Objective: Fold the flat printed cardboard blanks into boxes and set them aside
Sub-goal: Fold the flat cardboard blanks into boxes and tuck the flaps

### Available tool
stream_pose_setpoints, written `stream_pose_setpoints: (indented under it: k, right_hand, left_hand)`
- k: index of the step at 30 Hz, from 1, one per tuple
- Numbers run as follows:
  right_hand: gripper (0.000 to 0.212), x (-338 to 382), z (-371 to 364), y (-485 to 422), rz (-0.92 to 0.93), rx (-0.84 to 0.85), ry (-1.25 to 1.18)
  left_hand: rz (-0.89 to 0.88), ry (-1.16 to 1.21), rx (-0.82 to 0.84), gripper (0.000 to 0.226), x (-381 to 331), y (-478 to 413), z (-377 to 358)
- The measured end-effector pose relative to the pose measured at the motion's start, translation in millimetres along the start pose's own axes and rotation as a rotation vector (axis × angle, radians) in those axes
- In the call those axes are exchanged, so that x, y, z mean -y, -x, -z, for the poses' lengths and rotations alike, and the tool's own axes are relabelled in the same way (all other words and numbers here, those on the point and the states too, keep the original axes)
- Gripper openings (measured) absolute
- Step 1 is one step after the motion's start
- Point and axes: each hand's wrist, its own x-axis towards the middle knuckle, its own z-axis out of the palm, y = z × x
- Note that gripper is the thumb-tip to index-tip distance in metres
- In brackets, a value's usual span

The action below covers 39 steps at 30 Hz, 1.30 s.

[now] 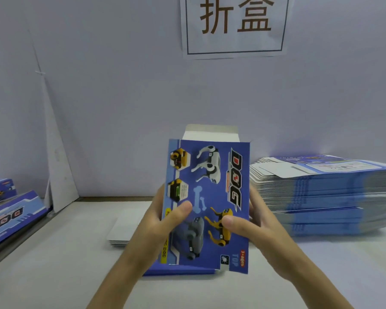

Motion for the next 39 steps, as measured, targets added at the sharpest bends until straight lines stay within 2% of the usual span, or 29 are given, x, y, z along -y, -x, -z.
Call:
stream_pose_setpoints:
  k: [2, 4, 6, 9, 11, 13, 15, 16, 18, 19, 21, 23, 25, 29, 31, 33, 35, 36, 37, 39]
  right_hand:
    - [0.073, -4, -2, -1, -0.011, -0.052, -0.080]
    - [0.067, -6, -3, -2, -0.035, -0.071, -0.087]
    - [0.072, -8, -4, -1, -0.070, -0.036, -0.048]
    - [0.088, -14, -6, -2, -0.147, -0.006, 0.004]
    - [0.095, -19, -5, -3, -0.176, -0.028, 0.098]
    - [0.091, -23, -3, -4, -0.164, -0.062, 0.154]
    - [0.078, -23, -4, -4, -0.151, -0.086, 0.141]
    - [0.071, -22, -5, -4, -0.153, -0.090, 0.132]
    - [0.062, -20, -7, -3, -0.172, -0.115, 0.118]
    - [0.058, -19, -9, -3, -0.184, -0.133, 0.113]
    - [0.050, -21, -12, -4, -0.211, -0.152, 0.118]
    - [0.046, -24, -15, -4, -0.236, -0.127, 0.148]
    - [0.049, -26, -18, -2, -0.257, -0.083, 0.203]
    - [0.052, -28, -19, 0, -0.326, 0.003, 0.329]
    - [0.040, -31, -16, -2, -0.340, 0.025, 0.373]
    - [0.033, -33, -11, -3, -0.338, 0.048, 0.421]
    - [0.030, -35, -8, -5, -0.328, 0.061, 0.460]
    - [0.030, -36, -7, -5, -0.322, 0.063, 0.474]
    - [0.030, -36, -6, -6, -0.319, 0.067, 0.486]
    - [0.028, -37, -5, -6, -0.320, 0.076, 0.497]
  left_hand:
    - [0.099, -0.059, 0.148, 0.069, -2, 0, 14]
    - [0.237, -0.130, 0.252, 0.074, -4, 2, 28]
    - [0.311, -0.174, 0.266, 0.071, -4, 0, 40]
    - [0.361, -0.176, 0.193, 0.053, -13, 3, 61]
    - [0.382, -0.214, 0.054, 0.053, -20, 6, 79]
    - [0.283, -0.043, -0.224, 0.057, -25, 8, 103]
    - [-0.009, 0.282, -0.564, 0.069, -30, 10, 127]
    - [-0.163, 0.390, -0.679, 0.078, -31, 11, 136]
    - [-0.319, 0.429, -0.765, 0.089, -31, 14, 149]
    - [-0.314, 0.370, -0.762, 0.091, -28, 14, 152]
    - [-0.220, 0.056, -0.639, 0.084, -21, 10, 149]
    - [-0.107, -0.301, -0.445, 0.057, -5, 0, 131]
    - [0.051, -0.525, -0.260, 0.045, 20, -8, 104]
    - [0.368, -1.016, 0.348, 0.084, 90, -8, 50]
    - [0.416, -1.141, 0.492, 0.088, 107, -7, 40]
    - [0.418, -1.137, 0.508, 0.082, 110, -8, 40]
    - [0.418, -0.997, 0.416, 0.073, 101, -9, 49]
    - [0.385, -0.926, 0.306, 0.066, 95, -10, 57]
    - [0.315, -0.955, 0.163, 0.060, 90, -10, 67]
    - [0.171, -1.326, -0.162, 0.055, 80, -11, 94]
